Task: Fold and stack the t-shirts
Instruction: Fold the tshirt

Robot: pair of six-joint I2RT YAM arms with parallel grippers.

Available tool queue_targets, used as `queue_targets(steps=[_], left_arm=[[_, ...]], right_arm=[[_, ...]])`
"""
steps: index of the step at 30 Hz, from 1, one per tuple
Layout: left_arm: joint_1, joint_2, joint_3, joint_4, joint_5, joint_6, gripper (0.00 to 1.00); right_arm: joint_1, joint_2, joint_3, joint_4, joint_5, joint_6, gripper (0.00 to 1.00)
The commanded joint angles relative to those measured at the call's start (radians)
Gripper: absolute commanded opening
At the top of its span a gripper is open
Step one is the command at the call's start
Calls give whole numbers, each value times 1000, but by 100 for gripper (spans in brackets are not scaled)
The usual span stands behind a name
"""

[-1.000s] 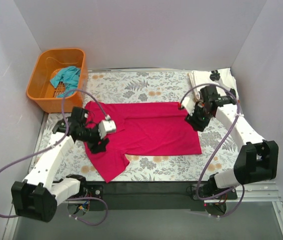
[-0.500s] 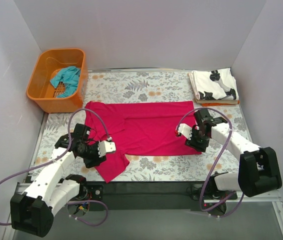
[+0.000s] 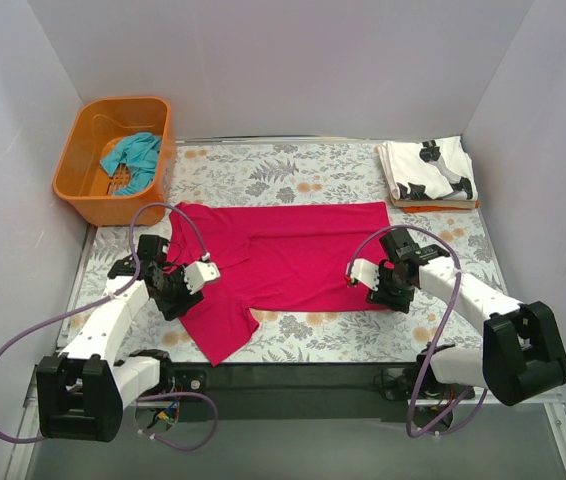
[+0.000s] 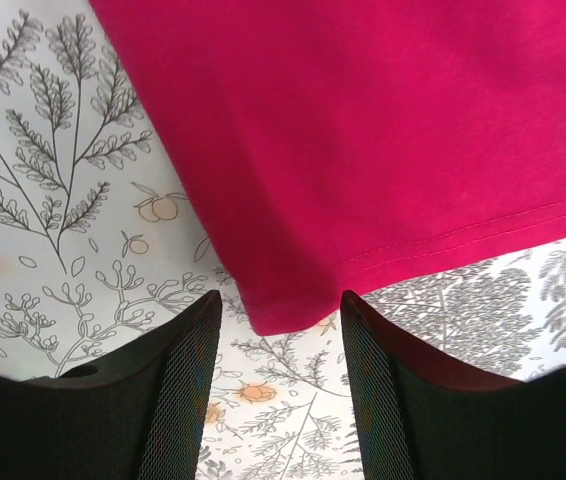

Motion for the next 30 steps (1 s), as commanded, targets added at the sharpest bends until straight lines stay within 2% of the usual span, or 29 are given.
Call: queue_targets(steps=[1,10,16,20,22,23,24,27,30], left_arm=[[26,-1,29,50,-8,65,45],[26,34,-50,122,-12,102,42],[28,31,-115,134,-28,119,43],[28,23,-136,134,-29,125,42],[28,23,-136,133,-26,124,35],[29,25,-136,133,-26,121,30],[29,25,-132,127,-26,116,19],[38,23,-100,90,-16,119,3],[46,10,-61,43,6,127,0]], right_arm=[[4,-10,-31,17,27,-32,49],[4,36,-67,96,59,-5,44],[6,62,-67,119,65,11,36],[7,79,-74,126,68,14,25],[6,77,-78,134,76,14,18],[7,74,-78,134,77,18,7],[7,71,-75,129,80,20,3],[6,44,-71,110,93,18,1],[6,8,-72,85,108,11,1]])
